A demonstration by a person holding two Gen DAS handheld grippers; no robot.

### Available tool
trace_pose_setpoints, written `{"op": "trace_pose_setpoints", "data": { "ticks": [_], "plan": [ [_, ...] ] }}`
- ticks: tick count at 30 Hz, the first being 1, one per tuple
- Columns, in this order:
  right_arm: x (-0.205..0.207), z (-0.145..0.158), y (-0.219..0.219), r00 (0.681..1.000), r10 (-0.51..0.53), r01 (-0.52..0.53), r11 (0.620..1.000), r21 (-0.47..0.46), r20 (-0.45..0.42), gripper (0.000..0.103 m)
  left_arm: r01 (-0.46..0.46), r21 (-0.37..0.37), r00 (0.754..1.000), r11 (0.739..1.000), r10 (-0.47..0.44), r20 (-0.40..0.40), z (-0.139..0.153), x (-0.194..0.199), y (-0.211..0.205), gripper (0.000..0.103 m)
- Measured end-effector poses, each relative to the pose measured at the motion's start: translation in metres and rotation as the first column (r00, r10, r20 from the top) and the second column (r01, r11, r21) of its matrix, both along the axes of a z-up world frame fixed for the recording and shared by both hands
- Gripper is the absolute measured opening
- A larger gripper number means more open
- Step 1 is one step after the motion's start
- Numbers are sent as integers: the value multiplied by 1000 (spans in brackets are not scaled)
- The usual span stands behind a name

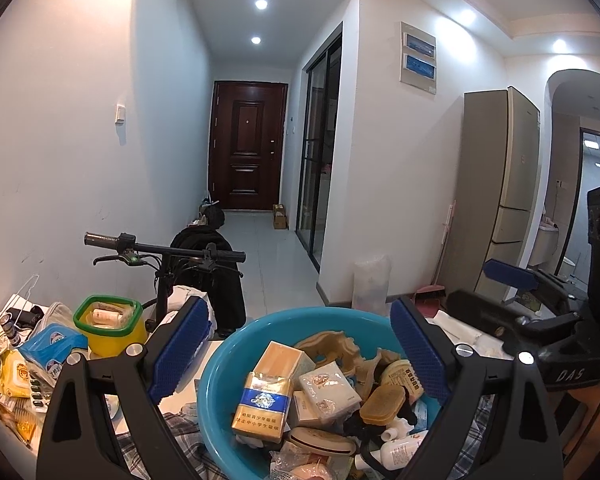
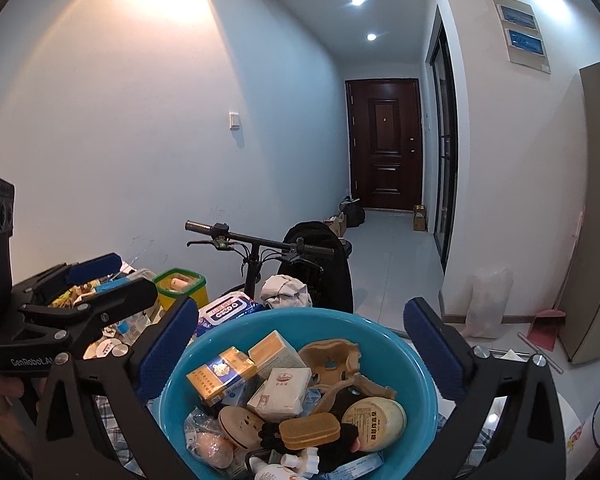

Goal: Organize objects
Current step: 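Withdraw both open tools from above the basin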

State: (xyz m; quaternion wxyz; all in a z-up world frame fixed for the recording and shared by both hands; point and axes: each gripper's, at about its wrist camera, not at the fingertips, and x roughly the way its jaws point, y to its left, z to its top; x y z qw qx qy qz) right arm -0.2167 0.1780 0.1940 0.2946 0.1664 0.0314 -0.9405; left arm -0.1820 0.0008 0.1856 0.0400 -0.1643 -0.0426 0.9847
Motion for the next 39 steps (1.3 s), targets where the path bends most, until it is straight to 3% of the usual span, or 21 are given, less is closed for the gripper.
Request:
{"op": "trace_pose_setpoints", "data": {
  "ticks": [10, 13, 15, 25, 31, 36, 39],
  "plan": [
    [22, 10, -14, 999, 10, -8, 999, 38, -53, 102, 20, 24, 999, 1000, -19, -46, 15, 18, -14, 94],
    [35, 16, -19, 997, 32, -29, 998, 47, -66, 102, 36, 40, 997, 999, -33, -76, 24, 29, -20, 95],
    [46, 21, -20, 995, 65, -62, 997, 37, -69, 102, 41, 48, 994, 998, -36, -99, 29, 36, -25, 103],
    [105, 32, -3, 988, 138, -135, 990, 45, -74, 102, 72, 91, 984, 993, -56, -168, 48, 63, -39, 103],
    [160, 3, 40, 983, 166, -166, 986, 15, -75, 102, 89, 85, 984, 992, -74, -163, 53, 67, -35, 103],
    [183, -47, 73, 988, 154, -153, 987, -40, 14, 103, 84, 47, 984, 995, -75, -164, 53, 69, -19, 103],
    [187, -83, 78, 991, 116, -115, 993, -26, 61, 103, 91, 27, 983, 995, -86, -161, 52, 67, -8, 103]
  ]
}}
